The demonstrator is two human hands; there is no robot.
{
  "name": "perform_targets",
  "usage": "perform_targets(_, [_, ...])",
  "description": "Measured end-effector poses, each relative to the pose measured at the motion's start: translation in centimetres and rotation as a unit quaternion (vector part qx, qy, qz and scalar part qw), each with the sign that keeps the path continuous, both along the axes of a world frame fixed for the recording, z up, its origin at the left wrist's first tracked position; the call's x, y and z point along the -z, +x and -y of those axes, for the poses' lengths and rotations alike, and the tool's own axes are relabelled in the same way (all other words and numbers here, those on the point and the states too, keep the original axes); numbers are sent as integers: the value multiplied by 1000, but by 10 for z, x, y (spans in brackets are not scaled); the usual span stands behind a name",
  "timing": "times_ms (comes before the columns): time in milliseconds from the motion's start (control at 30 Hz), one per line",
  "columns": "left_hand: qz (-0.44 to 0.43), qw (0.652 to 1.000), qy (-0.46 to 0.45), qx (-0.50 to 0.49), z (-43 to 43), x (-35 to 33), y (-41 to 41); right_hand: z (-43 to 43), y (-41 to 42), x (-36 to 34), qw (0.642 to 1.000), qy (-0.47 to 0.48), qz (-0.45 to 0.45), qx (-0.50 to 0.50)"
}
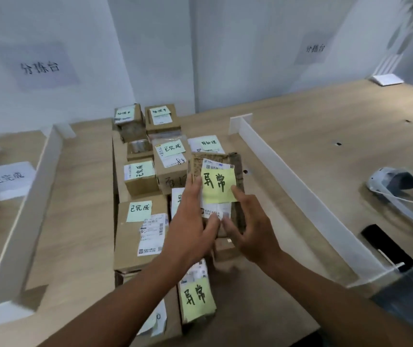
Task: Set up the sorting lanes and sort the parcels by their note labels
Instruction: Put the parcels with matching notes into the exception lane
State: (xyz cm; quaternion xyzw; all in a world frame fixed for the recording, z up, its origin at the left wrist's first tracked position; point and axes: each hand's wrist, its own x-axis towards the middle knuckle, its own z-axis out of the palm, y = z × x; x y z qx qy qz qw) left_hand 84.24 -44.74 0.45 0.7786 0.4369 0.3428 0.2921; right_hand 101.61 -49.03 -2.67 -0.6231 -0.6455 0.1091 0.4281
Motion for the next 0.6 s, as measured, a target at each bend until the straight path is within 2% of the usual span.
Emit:
perform_targets(100, [9, 999, 26, -40, -6, -23, -54, -24, -43, -27, 998, 37, -20, -54])
perform_targets(267, [30, 989, 70, -128, -1, -49, -179, -58, -157, -55, 982, 46, -35, -181])
perform_targets(367, [24, 976, 100, -193, 13, -54, -268, -70, -248, -65, 968, 40, -26, -245])
perform_targets(467, [5, 958, 84, -273, 36, -54, -368, -72, -355, -70, 952, 44, -12, -304])
perform_targets(600, [17, 946, 79, -315, 68, -58, -489, -64, -488, -72, 929, 40, -21, -368])
